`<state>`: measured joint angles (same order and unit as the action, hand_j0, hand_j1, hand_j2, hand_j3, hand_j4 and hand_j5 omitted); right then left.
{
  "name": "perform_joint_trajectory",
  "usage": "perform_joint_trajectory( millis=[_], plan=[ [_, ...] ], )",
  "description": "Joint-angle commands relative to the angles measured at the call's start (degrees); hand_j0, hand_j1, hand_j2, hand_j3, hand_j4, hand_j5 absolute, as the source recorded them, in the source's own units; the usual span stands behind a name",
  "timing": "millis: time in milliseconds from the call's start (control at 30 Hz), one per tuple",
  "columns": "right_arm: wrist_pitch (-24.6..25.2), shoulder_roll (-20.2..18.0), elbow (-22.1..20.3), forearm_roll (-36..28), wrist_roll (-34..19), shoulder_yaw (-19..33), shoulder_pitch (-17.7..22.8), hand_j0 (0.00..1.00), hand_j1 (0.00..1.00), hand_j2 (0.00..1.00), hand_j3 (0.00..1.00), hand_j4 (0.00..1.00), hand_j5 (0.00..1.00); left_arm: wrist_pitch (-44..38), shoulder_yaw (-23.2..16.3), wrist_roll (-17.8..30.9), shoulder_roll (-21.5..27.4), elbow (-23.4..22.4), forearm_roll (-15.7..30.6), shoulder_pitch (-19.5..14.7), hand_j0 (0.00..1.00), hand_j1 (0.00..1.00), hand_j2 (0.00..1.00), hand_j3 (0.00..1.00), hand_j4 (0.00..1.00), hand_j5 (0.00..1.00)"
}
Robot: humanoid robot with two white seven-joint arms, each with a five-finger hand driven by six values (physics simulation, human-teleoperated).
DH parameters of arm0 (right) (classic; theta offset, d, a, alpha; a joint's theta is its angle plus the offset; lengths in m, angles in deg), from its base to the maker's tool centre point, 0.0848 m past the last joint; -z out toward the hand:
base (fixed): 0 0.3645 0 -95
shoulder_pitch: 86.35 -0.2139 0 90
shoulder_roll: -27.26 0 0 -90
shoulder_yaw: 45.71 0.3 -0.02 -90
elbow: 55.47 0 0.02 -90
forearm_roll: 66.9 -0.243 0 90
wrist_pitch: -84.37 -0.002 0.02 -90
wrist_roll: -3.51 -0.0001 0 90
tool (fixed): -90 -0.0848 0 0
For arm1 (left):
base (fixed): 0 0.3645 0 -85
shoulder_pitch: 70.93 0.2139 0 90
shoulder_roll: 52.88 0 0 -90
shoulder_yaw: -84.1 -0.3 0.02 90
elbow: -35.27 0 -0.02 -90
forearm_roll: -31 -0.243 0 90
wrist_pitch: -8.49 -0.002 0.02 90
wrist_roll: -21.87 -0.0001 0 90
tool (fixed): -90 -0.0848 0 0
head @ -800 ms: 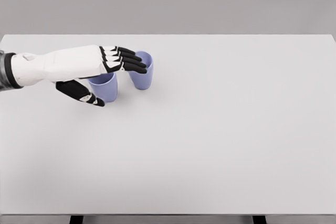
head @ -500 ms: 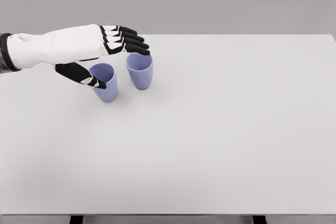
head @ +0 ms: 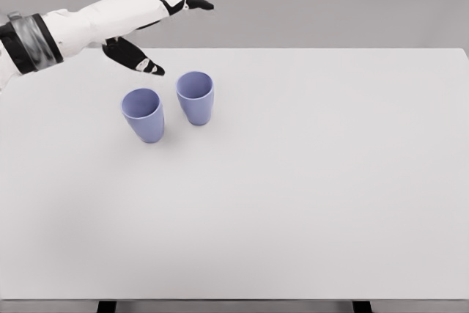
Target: Place the right cup on the left cup with left arm
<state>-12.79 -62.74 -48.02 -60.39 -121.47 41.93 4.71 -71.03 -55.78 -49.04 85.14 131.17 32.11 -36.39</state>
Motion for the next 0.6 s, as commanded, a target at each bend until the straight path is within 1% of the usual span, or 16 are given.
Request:
perform_joint_trajectory(
  millis=[0,67,100,167,200,233,267,367,467,500,567],
  plan=[
    [-0.05,0.00,0.02,0.08,-0.03,-0.01,0.00,1.00,1.00,1.00,1.00,1.00,1.00,-4.42,-0.74,0.25,-3.99,-4.93,-0.05,0.09,1.00,1.00,1.00,1.00,1.00,1.00],
    [-0.05,0.00,0.02,0.08,-0.03,-0.01,0.00,1.00,1.00,1.00,1.00,1.00,1.00,-4.42,-3.91,0.42,-4.78,-5.29,0.56,-0.26,1.00,1.00,1.00,1.00,1.00,1.00],
    [-0.05,0.00,0.02,0.08,-0.03,-0.01,0.00,1.00,1.00,1.00,1.00,1.00,1.00,-4.42,-4.61,1.12,-5.22,-5.20,0.65,-0.26,1.00,1.00,1.00,1.00,1.00,1.00],
    [-0.05,0.00,0.02,0.08,-0.03,-0.01,0.00,1.00,1.00,1.00,1.00,1.00,1.00,-4.50,-6.90,2.97,-5.31,-3.18,0.30,-0.26,1.00,1.00,1.00,1.00,1.00,1.00],
    [-0.05,0.00,0.02,0.08,-0.03,-0.01,0.00,1.00,1.00,1.00,1.00,1.00,1.00,-4.59,-7.07,3.76,-5.31,-2.48,0.12,-0.26,1.00,1.00,1.00,1.00,1.00,1.00],
    [0.04,0.00,0.02,0.08,-0.03,-0.01,0.00,1.00,1.00,1.00,1.00,1.00,1.00,-4.86,-7.07,7.10,-5.13,-1.77,0.47,-0.18,1.00,1.00,1.00,1.00,1.00,1.00],
    [-0.05,0.00,0.02,0.08,-0.03,-0.01,0.00,1.00,1.00,1.00,1.00,1.00,1.00,-4.86,-7.07,9.12,-5.13,-1.68,0.47,-0.17,1.00,1.00,1.00,1.00,1.00,1.00],
    [-0.05,0.00,0.02,0.08,-0.03,-0.01,0.00,1.00,1.00,1.00,1.00,1.00,1.00,-6.53,-6.37,12.02,-5.48,-1.95,0.39,-0.35,1.00,1.00,1.00,1.00,1.00,1.00],
    [-0.05,0.00,0.02,0.08,-0.03,-0.01,0.00,1.00,1.00,1.00,1.00,1.00,1.00,-6.53,-6.28,12.20,-7.94,-2.65,0.04,-0.44,1.00,1.00,1.00,1.00,1.00,1.00],
    [-0.05,0.00,0.02,0.08,-0.03,-0.01,0.00,1.00,1.00,1.00,1.00,1.00,1.00,-6.44,-6.46,12.20,-8.73,-4.31,0.04,-0.97,1.00,1.00,1.00,1.00,1.00,1.00],
    [-0.05,0.00,0.02,0.08,-0.03,-0.01,0.00,1.00,1.00,1.00,1.00,1.00,1.00,-6.44,-6.55,12.20,-10.05,-5.99,-0.14,-1.32,1.00,1.00,1.00,1.00,1.00,1.00]
  ],
)
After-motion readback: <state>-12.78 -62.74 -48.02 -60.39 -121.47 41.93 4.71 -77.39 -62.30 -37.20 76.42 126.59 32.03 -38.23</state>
